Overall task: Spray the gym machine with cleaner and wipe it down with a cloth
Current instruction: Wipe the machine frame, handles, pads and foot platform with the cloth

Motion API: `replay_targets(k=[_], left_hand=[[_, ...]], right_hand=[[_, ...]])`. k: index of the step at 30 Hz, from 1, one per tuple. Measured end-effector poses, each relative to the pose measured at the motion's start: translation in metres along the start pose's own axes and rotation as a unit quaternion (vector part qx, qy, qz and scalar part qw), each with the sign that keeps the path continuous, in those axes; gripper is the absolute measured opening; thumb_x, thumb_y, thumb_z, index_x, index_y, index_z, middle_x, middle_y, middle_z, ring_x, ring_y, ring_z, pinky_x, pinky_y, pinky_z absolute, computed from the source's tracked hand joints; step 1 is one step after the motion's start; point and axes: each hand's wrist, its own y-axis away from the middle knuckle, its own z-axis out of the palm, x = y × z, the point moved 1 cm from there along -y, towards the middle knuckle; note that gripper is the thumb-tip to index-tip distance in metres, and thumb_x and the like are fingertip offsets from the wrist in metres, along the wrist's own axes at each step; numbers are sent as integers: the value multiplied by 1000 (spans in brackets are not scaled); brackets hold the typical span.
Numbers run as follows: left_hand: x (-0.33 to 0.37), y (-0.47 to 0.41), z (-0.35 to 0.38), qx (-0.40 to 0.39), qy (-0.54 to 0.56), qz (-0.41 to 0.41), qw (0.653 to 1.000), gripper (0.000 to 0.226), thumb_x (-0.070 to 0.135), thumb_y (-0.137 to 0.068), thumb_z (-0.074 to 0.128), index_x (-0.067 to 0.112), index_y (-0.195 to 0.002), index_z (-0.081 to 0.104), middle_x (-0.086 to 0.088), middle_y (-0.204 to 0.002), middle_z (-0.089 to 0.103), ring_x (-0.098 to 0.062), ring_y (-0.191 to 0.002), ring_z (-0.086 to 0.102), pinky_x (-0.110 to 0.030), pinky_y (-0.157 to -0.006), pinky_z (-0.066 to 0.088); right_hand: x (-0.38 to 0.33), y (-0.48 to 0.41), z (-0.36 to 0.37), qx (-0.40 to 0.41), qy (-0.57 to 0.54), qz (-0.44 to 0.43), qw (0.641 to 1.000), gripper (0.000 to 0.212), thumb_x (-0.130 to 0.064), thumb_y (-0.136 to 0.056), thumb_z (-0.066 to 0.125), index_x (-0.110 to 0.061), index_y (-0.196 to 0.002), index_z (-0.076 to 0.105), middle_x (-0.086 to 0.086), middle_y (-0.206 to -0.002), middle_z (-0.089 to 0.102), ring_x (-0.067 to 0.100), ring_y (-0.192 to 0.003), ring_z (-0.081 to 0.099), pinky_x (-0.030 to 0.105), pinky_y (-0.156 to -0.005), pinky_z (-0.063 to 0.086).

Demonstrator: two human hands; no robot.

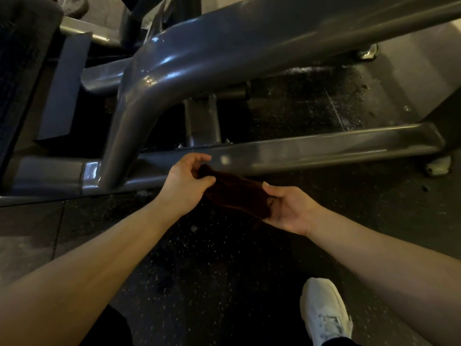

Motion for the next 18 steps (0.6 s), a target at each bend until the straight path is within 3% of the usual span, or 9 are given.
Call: replay_targets(k=[4,7,12,16,18], left_hand=[[-1,-4,-1,7,-13,13,1000,44,9,-88,79,34,-122,65,8,-112,68,-7,-98,67,-15,-83,53],[2,-3,3,0,-13,21,1000,40,8,-88,78,32,-118,66,7,-107,70,-9,-91,69,-7,-74,51],[1,-1,7,-24,-40,35,998,35,10,-91,74,32,-116,65,8,-109,66,-8,-94,67,-4,-71,49],[2,0,7,-44,-44,54,997,43,4,-90,73,38,-115,63,7,-111,67,-6,-97,67,-7,-78,51],[3,1,7,-51,-40,61,996,47,0,-90,71,37,-116,63,7,-111,67,-5,-97,68,-6,-77,51]], right_hand=[[-1,1,-4,9,14,4,1000,49,-10,-90,64,-5,-138,60,21,-130,68,35,-118,69,45,-100,54],[2,1,-7,6,29,42,999,39,-19,-97,63,-4,-133,61,20,-129,68,36,-117,69,48,-96,57],[4,2,-10,11,75,74,994,25,-10,-99,55,-6,-120,66,18,-124,71,32,-120,67,46,-109,49],[4,3,-12,-1,147,96,985,51,4,-89,52,-10,-138,57,22,-129,69,34,-122,67,47,-107,51],[7,3,-11,-19,177,91,980,52,8,-95,45,-14,-139,59,20,-132,68,33,-124,65,46,-107,51]])
